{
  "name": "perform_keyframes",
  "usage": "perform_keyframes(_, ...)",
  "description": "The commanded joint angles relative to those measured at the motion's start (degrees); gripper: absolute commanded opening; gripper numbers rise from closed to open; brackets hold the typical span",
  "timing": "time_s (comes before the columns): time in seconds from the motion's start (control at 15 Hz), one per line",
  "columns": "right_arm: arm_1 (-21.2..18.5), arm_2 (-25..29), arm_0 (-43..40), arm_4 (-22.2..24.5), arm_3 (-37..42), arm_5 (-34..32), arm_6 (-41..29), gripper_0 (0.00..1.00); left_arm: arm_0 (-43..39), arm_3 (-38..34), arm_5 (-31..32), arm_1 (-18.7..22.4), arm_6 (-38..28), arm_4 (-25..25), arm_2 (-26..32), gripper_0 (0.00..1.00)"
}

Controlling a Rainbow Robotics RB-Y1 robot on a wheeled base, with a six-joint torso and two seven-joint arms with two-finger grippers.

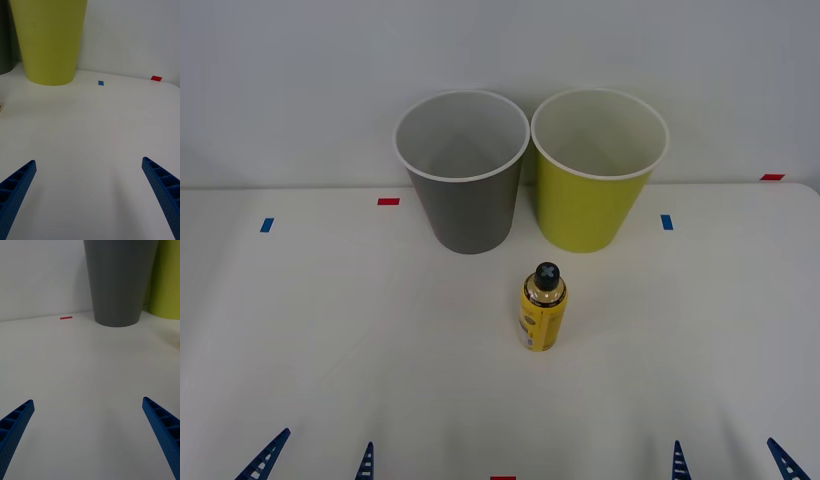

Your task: Put cans in the gray bin and PET bottles in the light green bin.

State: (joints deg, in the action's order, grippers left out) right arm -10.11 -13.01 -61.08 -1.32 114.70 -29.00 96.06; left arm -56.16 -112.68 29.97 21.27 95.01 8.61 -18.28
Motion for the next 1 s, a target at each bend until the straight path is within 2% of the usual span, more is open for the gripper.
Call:
perform_keyframes(0.07, 0.0, 0.0, 0.0, 0.0, 0.0, 0.0, 0.0, 0.98, 0.0, 0.0, 0.0, 0.0, 0.0, 0.0, 0.0, 1.0)
perform_keyframes(0.8, 0.0, 0.0, 0.0, 0.0, 0.0, 0.0, 0.0, 0.98, 0.0, 0.0, 0.0, 0.0, 0.0, 0.0, 0.0, 1.0)
perform_keyframes(1.0, 0.6, -1.1, 0.9, 0.1, -2.5, -0.5, 0.1, 1.0, 0.0, 0.0, 0.0, 0.0, 0.0, 0.0, 0.0, 1.0)
